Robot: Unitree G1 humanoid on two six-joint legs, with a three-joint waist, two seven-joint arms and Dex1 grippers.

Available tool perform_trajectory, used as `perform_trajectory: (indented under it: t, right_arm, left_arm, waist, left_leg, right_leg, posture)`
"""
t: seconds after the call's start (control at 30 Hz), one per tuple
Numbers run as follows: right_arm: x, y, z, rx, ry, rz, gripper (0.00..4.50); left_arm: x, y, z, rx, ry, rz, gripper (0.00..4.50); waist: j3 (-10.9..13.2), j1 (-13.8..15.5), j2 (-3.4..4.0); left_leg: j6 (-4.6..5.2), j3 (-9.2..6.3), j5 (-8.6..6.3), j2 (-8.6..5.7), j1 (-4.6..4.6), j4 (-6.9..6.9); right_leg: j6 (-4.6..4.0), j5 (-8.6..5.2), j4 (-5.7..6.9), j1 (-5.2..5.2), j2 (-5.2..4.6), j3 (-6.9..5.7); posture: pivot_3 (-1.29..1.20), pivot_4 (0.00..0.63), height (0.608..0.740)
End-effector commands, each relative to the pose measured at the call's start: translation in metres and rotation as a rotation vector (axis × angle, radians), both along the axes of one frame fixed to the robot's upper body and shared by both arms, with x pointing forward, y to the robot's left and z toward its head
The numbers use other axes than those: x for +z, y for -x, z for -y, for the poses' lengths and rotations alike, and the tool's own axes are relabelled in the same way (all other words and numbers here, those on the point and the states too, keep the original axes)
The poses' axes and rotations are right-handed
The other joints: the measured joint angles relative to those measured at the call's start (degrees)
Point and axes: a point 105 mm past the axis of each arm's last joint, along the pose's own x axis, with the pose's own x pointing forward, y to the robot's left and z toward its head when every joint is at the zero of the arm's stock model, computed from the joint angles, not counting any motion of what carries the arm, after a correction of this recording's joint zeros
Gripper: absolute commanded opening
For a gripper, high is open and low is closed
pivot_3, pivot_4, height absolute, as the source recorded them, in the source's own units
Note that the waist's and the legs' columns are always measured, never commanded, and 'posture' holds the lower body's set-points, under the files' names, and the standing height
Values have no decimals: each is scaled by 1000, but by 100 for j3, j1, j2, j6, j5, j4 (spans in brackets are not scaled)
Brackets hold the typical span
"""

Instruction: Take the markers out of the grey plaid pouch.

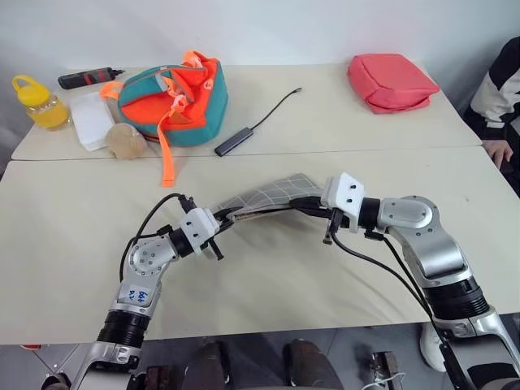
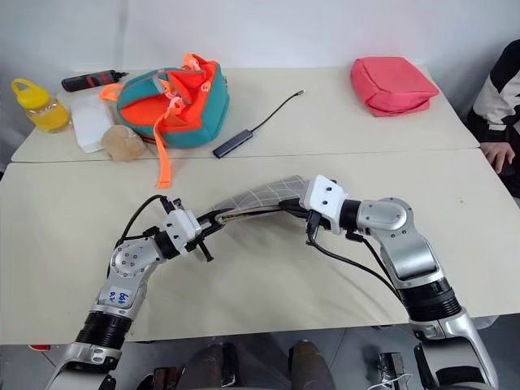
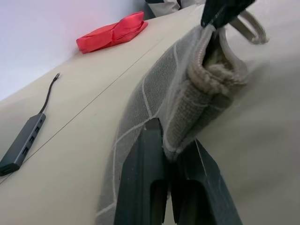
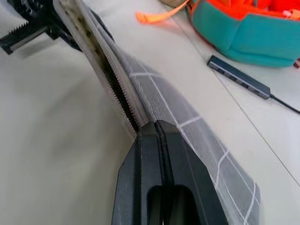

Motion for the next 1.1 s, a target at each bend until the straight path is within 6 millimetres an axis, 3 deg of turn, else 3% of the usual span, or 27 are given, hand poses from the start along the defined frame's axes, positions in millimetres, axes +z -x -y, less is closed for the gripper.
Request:
perform_trajectory:
  t: [0.03,0.57,0.73,1.1]
  right_arm:
    - [19,10,-7,55,-86,40,19]
    - [4,9,-6,67,-3,42,19]
    - [17,12,-10,93,-71,49,19]
    - [-1,7,-2,63,35,51,19]
  left_arm:
    - [13,2,6,-18,10,54,0]
    - [16,4,12,-30,18,58,0]
    - [15,5,12,-29,19,52,0]
    - [16,7,16,-41,22,55,0]
  waist:
    - [0,1,0]
    - [0,12,0]
    - [0,10,0]
    - [0,11,0]
  left_leg:
    - [0,0,0,0,0,0]
    - [0,0,0,-1,0,2]
    - [0,0,0,-1,0,2]
    - [0,1,0,-1,0,3]
  right_leg:
    - [0,0,0,0,0,0]
    - [0,0,0,-1,-1,2]
    - [0,0,1,-1,-1,3]
    - [0,0,1,-1,0,3]
  posture:
    - [0,150,740]
    - [0,150,740]
    - [0,150,740]
    - [0,150,740]
